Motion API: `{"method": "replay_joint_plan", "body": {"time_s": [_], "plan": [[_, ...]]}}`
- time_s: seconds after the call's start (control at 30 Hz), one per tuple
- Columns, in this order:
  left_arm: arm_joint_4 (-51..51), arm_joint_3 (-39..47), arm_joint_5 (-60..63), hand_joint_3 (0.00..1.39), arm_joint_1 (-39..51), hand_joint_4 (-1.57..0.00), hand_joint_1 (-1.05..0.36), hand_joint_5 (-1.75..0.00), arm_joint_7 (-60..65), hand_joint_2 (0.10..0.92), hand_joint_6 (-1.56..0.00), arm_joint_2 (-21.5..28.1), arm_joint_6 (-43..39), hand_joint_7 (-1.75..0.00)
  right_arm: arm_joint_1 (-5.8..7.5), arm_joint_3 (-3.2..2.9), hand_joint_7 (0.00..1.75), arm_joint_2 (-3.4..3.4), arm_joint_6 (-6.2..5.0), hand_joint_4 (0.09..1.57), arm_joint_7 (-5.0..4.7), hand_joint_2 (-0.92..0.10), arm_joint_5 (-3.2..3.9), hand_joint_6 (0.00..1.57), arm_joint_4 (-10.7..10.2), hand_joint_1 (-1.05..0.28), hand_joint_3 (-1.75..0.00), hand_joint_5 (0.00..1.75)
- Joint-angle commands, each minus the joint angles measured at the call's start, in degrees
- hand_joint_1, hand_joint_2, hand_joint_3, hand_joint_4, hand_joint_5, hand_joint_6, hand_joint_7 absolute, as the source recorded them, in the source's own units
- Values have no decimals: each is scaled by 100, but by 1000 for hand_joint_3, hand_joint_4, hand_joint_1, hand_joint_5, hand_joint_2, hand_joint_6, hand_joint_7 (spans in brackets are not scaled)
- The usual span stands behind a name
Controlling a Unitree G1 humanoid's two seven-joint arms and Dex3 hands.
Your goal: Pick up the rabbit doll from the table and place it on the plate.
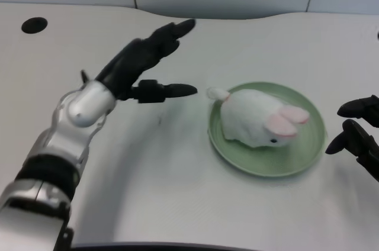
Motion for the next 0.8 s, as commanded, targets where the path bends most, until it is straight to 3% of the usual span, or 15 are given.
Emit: {"method": "replay_joint_plan", "body": {"time_s": [0.03,0.07,0.13,0.17,0.23,0.27,0.4,0.47,0.57,0.6,0.63,0.77,0.8], "plan": [[-313,171,-198,158,380,-280,-674,-204,-176,921,-210,164,171,-73,-3,-25,1486,-61,41,263,-23,-921,26,220,2,-330,-483,1746],[-598,318,-406,158,767,-332,-664,-262,-278,921,-255,235,197,-88,-1,-22,1485,-58,104,261,-34,-921,50,219,-32,-327,-483,1746],[-1045,505,-676,158,1288,-386,-642,-677,-417,921,-421,324,292,-101,3,-20,1482,-55,192,258,-50,-921,81,216,-81,-318,-487,1746],[-1332,600,-845,155,1561,-423,-639,-764,-526,921,-471,374,582,-115,-2,-18,1482,-55,200,258,-49,-921,81,216,-80,-320,-488,1746],[-1856,722,-1105,138,1947,-534,-632,-888,-675,921,-574,421,1278,-152,-13,-13,1480,-57,165,261,-27,-921,67,217,-60,-327,-484,1746],[-2113,787,-1265,106,2142,-590,-597,-1097,-763,921,-652,436,1645,-167,-18,-7,1481,-62,159,270,-15,-921,60,220,-58,-333,-482,1746],[-2874,939,-1554,119,2708,-558,-558,-1463,-853,921,-804,479,2619,-207,-17,6,1482,-64,145,274,-15,-921,40,211,-76,-330,-489,1746],[-3122,974,-1577,164,2963,-550,-557,-1563,-859,921,-868,537,2886,-236,-16,13,1485,-63,115,272,-28,-921,22,203,-76,-325,-497,1746],[-3399,959,-1541,266,3164,-515,-549,-1688,-898,921,-795,626,3157,-557,-21,21,1488,-64,116,270,-72,-921,-9,200,-79,-326,-498,1746],[-3507,949,-1544,345,3229,-515,-539,-1722,-937,921,-698,666,3295,-862,-25,24,1490,-66,137,266,-95,-921,-16,202,-86,-321,-503,1746],[-3593,943,-1548,385,3277,-519,-534,-1734,-965,921,-641,694,3404,-1028,-27,27,1490,-68,152,264,-111,-921,-20,203,-92,-320,-506,1746],[-3647,1007,-1598,469,3378,-566,-542,-1746,-884,921,-513,614,3616,-1470,-93,17,1490,-70,111,260,-83,-921,-3,202,22,-326,-501,1746],[-3575,1034,-1608,482,3354,-579,-539,-1746,-857,921,-496,583,3593,-1519,-115,25,1490,-71,89,260,-115,-921,-38,202,55,-327,-499,1746]]}}
